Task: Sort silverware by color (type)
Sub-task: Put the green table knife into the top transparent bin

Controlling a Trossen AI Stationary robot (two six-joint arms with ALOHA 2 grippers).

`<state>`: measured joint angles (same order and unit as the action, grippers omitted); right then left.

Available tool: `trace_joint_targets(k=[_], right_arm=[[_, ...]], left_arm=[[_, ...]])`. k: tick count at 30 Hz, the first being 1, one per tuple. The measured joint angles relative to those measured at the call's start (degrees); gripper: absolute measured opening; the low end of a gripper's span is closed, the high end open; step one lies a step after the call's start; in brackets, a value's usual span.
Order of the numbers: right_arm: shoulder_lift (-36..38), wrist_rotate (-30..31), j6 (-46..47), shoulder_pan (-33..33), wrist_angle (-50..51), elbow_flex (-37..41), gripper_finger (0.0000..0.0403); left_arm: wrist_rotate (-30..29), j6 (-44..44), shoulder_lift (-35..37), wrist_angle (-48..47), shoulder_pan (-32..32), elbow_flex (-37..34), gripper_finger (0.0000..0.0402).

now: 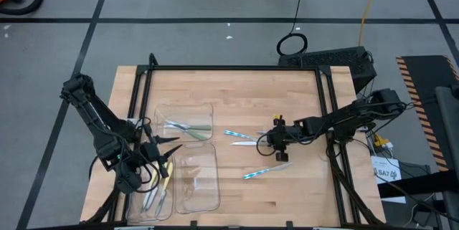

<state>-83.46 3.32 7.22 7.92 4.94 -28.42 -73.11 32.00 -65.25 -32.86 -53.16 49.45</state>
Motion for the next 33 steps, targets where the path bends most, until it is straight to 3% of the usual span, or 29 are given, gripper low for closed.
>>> trace_joint_targets(k=[33], right_arm=[[7.1, -5.6, 2.2, 4.2, 1.7, 0.3, 0.0063]], left_arm=[[5.6, 2.6, 0.0, 0.2, 7.7, 0.0, 0.0122]])
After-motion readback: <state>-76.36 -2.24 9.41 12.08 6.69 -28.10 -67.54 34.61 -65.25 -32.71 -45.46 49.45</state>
